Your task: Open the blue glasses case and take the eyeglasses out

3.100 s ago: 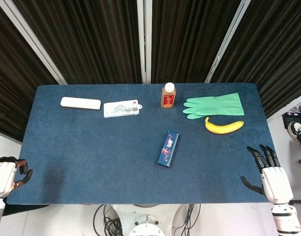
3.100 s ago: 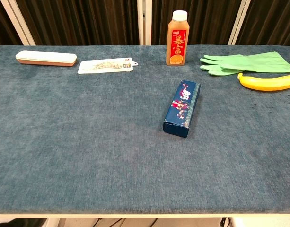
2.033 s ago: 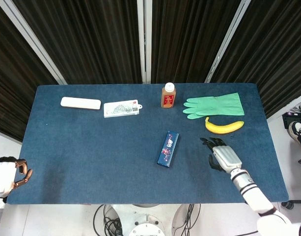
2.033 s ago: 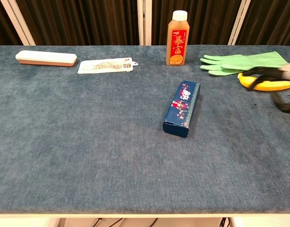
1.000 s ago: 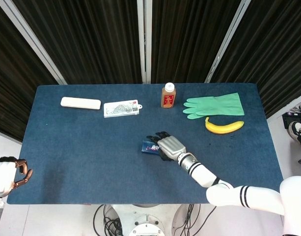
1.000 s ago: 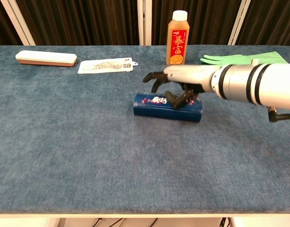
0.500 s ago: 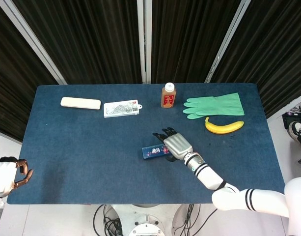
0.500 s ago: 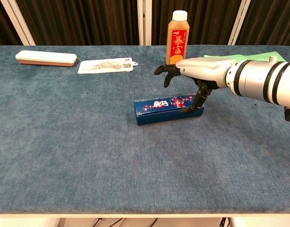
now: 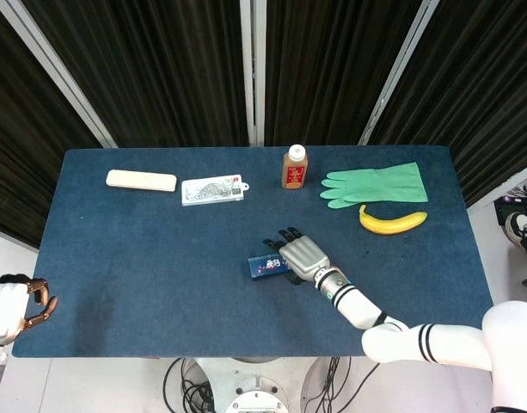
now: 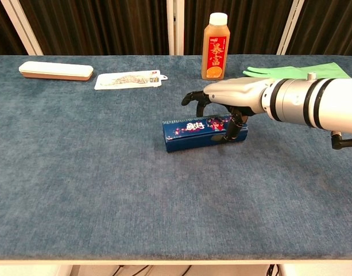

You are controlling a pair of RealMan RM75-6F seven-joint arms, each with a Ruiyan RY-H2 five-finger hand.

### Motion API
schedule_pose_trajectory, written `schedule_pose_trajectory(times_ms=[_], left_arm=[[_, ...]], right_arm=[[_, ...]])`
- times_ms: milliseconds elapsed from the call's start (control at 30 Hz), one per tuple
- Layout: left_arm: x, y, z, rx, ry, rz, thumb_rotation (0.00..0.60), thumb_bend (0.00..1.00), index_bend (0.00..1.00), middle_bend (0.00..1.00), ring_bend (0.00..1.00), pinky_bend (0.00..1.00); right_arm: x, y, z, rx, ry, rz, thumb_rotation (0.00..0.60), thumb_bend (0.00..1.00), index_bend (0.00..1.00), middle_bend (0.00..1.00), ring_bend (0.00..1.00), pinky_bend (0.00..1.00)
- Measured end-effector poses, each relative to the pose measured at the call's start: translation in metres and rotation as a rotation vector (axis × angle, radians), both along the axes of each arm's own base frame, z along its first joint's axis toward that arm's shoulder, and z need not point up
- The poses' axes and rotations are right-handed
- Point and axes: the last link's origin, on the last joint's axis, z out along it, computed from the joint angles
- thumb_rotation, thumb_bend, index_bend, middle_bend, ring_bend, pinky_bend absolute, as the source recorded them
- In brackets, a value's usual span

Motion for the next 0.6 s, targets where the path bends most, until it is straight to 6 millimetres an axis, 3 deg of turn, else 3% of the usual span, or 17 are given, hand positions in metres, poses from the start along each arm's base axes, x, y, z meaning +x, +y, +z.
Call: schedule_pose_trajectory(times_ms=[600], left_arm=[[0.0001, 0.0001, 0.0, 0.0, -0.003, 0.0, 0.6, 0.33, 0.71, 0.68, 0.49, 0.42]], right_arm=[[0.0004, -0.0014, 0.0005, -0.002, 0.008, -0.007, 0.6, 0.36, 0.13, 0.28, 0.0, 0.0]])
